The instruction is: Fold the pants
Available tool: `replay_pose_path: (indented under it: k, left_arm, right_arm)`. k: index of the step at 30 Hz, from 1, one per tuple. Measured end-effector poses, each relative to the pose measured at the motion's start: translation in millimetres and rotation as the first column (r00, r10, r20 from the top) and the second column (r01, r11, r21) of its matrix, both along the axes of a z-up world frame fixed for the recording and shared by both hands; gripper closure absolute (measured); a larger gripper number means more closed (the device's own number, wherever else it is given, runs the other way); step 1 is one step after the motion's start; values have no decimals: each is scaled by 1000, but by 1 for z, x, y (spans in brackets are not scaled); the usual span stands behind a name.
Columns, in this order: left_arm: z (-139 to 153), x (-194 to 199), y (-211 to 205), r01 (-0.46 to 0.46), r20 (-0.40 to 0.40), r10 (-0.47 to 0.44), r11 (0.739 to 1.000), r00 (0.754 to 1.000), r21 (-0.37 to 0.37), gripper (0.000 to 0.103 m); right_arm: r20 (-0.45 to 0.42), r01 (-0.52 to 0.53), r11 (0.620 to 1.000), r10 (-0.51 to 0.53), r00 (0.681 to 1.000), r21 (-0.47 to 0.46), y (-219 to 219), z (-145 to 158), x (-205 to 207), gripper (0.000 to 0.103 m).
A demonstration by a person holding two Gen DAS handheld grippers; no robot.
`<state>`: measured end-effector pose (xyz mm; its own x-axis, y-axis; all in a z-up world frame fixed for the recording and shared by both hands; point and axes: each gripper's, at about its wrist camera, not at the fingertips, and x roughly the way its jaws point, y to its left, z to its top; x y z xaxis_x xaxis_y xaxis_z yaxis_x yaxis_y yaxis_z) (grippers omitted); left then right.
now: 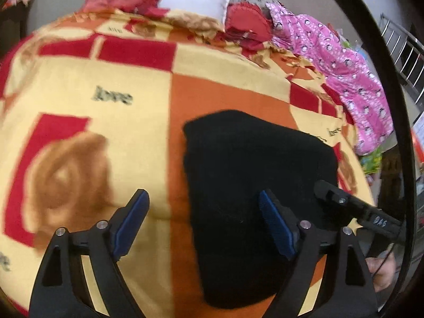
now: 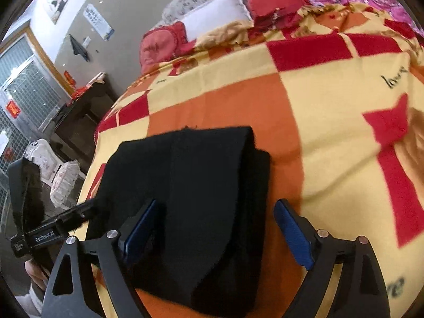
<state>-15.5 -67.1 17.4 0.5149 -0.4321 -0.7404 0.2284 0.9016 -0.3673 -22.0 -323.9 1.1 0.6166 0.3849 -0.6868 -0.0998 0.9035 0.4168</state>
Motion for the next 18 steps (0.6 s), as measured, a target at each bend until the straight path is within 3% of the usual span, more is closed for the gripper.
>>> replay_pose_path:
  k: [2,3,4,8,14,18]
  left_arm:
    - [-7,6,-5,14,-33,-16,999,999,-42,18]
    - [-6,5,-9,17,-11,-17,999,1000,-41,19]
    - [-5,5,-14,43,-1,-43,998,999,-43,35]
    - [8,5,-24,77,16,-77,997,997,-29,54]
    - [42,29,-16,77,69,-73,996,995,-49,59]
    - [39,57,-12,22,67,-21,1000,998,-21,57]
  right_arm:
    - [23,-25,1000,26,999,-12,6,0,5,16]
    - [25,-22,1000,23,999,-19,8,0,6,18]
    - [33,-25,999,26,999,-37,11,1,6,22]
    - [24,-15,999,16,1000,-46,12,10,8,34]
    - [77,7,996,0,997,-85,16,41,31,35]
    - [102,-7,993,19,995,-115,27,49,65,33]
